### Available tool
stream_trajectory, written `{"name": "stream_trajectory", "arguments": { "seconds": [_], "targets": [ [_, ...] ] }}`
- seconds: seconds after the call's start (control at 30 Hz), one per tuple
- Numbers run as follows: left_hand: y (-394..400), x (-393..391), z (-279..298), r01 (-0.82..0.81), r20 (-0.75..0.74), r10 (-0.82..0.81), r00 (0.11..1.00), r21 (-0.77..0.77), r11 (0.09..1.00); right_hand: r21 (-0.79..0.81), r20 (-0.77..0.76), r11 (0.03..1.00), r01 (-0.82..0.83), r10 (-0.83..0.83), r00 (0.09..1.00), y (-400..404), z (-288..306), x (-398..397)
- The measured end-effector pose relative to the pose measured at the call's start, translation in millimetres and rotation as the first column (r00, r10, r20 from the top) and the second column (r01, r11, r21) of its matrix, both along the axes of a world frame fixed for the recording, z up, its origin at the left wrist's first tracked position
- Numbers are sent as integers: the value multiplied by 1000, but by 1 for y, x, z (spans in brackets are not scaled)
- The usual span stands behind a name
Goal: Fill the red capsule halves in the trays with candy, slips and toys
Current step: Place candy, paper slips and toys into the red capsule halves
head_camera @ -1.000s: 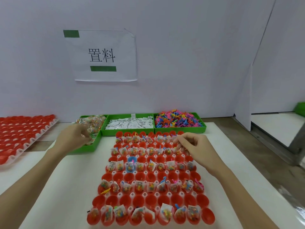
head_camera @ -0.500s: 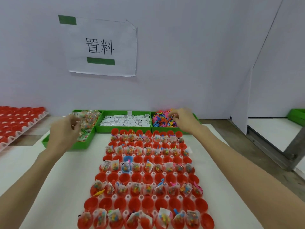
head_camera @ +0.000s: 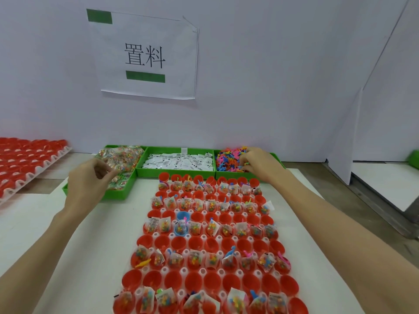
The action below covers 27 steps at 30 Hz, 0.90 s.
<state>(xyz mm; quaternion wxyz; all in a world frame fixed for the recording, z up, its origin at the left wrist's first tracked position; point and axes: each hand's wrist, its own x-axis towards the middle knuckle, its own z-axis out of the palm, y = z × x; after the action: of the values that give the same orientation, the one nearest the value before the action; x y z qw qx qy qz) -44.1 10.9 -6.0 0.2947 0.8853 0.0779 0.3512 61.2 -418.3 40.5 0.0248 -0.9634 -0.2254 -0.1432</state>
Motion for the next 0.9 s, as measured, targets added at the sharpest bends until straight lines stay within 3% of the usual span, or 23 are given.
{"name": "stream_trajectory", "arguments": {
  "seconds": [0.2,0.4,0.73,0.9],
  "targets": [
    [1,-4,2,9,13,-9,1000,45,999,216,52,976,27,-39,998,3,-8,-6],
    [-1,-5,0,-22,24,20,1000,78,997,583,28,799,148,-202,979,9,-9,-11],
    [6,-7,-1,20,-11,-18,1000,209,978,777,-6,608,161,-249,969,3,2,-27],
    [12,-12,4,-19,23,17,1000,107,994,844,-63,522,121,-129,990,-2,3,-62]
  ]
}}
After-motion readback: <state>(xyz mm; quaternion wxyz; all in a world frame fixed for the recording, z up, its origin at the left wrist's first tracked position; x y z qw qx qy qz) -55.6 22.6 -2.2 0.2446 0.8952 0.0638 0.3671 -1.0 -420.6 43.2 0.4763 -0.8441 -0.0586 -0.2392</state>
